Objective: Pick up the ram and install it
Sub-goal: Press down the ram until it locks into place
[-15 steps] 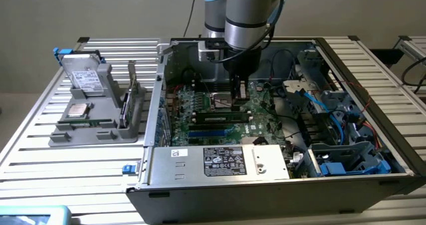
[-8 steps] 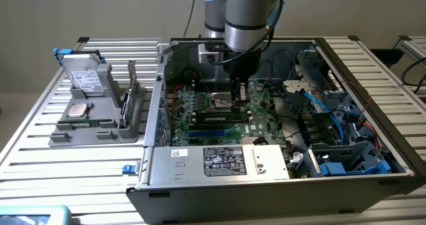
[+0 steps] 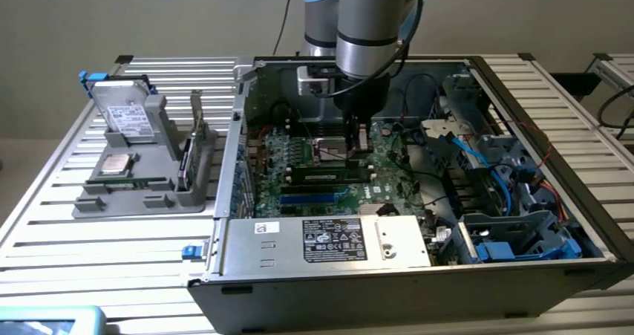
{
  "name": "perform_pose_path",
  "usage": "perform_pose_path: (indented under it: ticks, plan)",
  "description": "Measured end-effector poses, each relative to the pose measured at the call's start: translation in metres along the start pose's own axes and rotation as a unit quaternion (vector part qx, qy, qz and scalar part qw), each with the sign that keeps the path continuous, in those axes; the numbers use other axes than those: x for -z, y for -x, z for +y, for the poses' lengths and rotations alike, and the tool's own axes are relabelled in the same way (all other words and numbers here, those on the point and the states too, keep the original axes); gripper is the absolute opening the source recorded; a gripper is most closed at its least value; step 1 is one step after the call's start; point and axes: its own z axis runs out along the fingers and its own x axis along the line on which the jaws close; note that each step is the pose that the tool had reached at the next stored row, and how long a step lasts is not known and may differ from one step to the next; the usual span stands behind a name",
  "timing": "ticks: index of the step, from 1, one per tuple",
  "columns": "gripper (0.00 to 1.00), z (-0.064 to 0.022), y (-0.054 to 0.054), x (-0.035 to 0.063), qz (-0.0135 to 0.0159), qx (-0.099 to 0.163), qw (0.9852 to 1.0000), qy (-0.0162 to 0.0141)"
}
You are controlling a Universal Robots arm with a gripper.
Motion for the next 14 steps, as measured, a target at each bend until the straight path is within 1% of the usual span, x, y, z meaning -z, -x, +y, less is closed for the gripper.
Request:
perform_pose_path:
  ticks: [3,6,9,14]
  plan:
    - [0.11,-0.0004,0.0019,-0.0009,0.0005,0.000,1.0000,-0.0001]
    - [0.11,-0.0005,0.0020,-0.0018,0.0020,0.000,1.0000,0.0000]
    - [0.11,-0.0006,0.0022,-0.0034,0.0028,0.000,1.0000,-0.0001]
    - [0.11,-0.0015,0.0024,-0.0059,0.0031,0.000,1.0000,-0.0001]
